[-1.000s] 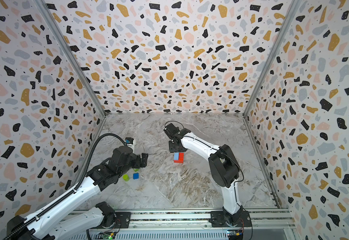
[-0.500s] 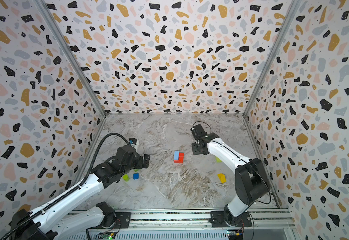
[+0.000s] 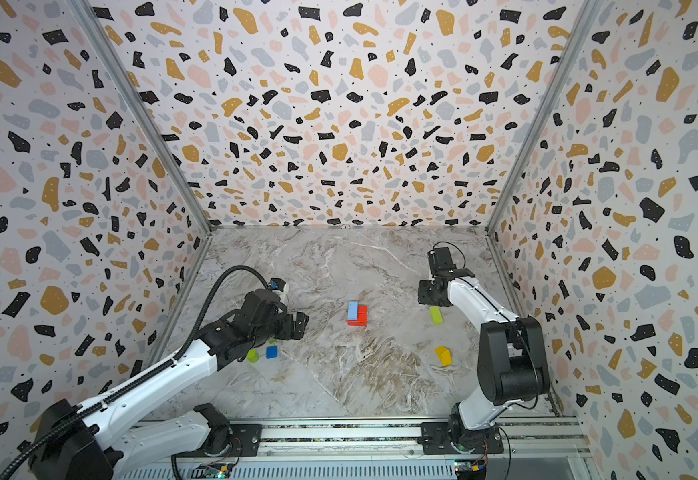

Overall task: Build the wood block tower
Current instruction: 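Lower the right gripper and close it on the lime green block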

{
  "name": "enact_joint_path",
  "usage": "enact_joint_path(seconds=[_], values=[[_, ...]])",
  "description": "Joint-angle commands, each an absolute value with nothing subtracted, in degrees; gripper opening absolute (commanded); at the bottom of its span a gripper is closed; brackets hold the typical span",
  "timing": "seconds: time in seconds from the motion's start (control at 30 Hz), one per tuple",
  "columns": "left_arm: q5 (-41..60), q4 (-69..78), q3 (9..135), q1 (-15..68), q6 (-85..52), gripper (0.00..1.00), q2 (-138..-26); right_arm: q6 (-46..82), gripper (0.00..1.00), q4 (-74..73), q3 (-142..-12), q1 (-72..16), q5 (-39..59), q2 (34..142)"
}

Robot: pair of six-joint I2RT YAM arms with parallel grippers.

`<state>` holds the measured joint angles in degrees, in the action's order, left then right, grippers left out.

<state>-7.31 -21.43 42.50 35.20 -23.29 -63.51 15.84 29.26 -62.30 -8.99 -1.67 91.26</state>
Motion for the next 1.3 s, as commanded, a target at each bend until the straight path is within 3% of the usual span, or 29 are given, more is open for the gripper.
enact_joint_path(seconds=[0.0,0.3,0.8,1.27], values=[[-6.65,-21.86,45.09,35.09,-21.91,1.00,-65.96,13.95,0.50,27.89,-60.79,-7.99,-1.38,91.70],[-7.09,-21.58,48.59,35.12,-21.80,1.00,-70.55,12.80,0.50,25.57,-57.36,-5.90,-2.87,93.33],[-8.50,-20.11,45.35,35.16,-21.92,1.00,-67.50,12.86,0.52,26.70,-59.68,-5.28,-2.81,99.39],[-8.67,-20.07,45.53,35.06,-21.89,1.00,-66.73,14.54,0.31,27.15,-59.50,-4.20,-1.49,98.66]])
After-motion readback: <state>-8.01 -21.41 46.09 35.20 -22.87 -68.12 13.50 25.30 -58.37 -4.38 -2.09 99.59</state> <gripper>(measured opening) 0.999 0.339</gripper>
